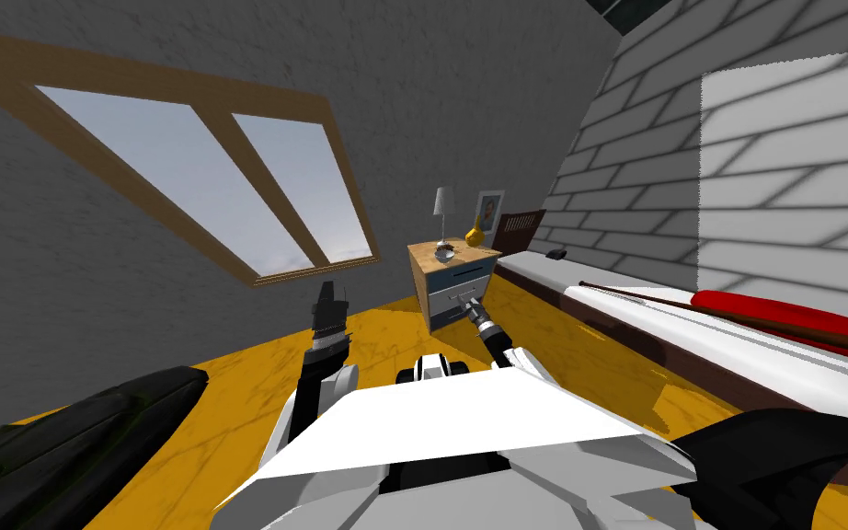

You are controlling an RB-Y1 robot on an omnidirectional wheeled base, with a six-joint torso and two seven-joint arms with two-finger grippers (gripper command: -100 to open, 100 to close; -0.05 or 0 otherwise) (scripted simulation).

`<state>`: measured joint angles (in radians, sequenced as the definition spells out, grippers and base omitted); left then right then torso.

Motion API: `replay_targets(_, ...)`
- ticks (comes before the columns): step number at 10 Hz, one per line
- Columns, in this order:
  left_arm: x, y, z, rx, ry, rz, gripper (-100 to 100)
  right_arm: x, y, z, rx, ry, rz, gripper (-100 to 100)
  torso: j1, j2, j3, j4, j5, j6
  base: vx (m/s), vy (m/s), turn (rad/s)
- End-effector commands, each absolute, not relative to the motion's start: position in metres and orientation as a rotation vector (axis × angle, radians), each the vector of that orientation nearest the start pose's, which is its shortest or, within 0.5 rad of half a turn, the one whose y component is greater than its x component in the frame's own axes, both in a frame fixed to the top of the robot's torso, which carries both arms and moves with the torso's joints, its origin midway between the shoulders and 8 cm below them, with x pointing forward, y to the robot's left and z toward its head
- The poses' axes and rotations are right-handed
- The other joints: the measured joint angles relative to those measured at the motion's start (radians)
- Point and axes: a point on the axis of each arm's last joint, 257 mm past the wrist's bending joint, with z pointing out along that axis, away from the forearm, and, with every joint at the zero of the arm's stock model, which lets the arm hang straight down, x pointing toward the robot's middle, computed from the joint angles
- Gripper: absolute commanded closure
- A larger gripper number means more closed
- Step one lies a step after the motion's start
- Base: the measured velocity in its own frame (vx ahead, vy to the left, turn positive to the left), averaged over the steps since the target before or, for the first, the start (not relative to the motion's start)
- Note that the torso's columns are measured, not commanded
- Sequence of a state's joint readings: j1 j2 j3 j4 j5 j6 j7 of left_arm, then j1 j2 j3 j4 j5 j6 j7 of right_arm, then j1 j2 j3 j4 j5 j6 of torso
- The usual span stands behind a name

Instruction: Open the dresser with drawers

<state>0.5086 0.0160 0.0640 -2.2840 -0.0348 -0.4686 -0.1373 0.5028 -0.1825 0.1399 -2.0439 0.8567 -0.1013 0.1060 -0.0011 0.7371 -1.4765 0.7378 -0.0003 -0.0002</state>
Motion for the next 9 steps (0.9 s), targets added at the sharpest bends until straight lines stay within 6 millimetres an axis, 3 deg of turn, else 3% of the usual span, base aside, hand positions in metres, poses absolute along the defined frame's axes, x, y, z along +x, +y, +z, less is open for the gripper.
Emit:
replay_targets(1,0.345,0.297,0.019,-0.590,0.698,-1.077,0,0.408,-0.227,-0.216,0.237,1.570,0.397,-100,0.001,0.001,0.000,0.000,0.000,0.001,0.017,-0.015,-0.019)
replay_targets(4,0.345,0.297,0.019,-0.590,0.698,-1.077,0,0.407,-0.241,-0.248,0.190,1.653,0.229,-100,0.000,0.001,0.000,0.000,0.000,0.000,0.039,-0.037,0.160)
replay_targets(6,0.345,0.297,0.019,-0.590,0.698,-1.077,0,0.407,-0.242,-0.248,0.155,1.655,0.190,-100,0.001,0.001,0.001,0.000,0.000,0.001,0.022,-0.030,0.045)
replay_targets(9,0.345,0.297,0.019,-0.590,0.698,-1.077,0,0.404,-0.257,-0.276,0.089,1.720,0.024,-100,0.001,0.000,0.000,0.000,0.000,0.000,0.032,-0.041,0.163)
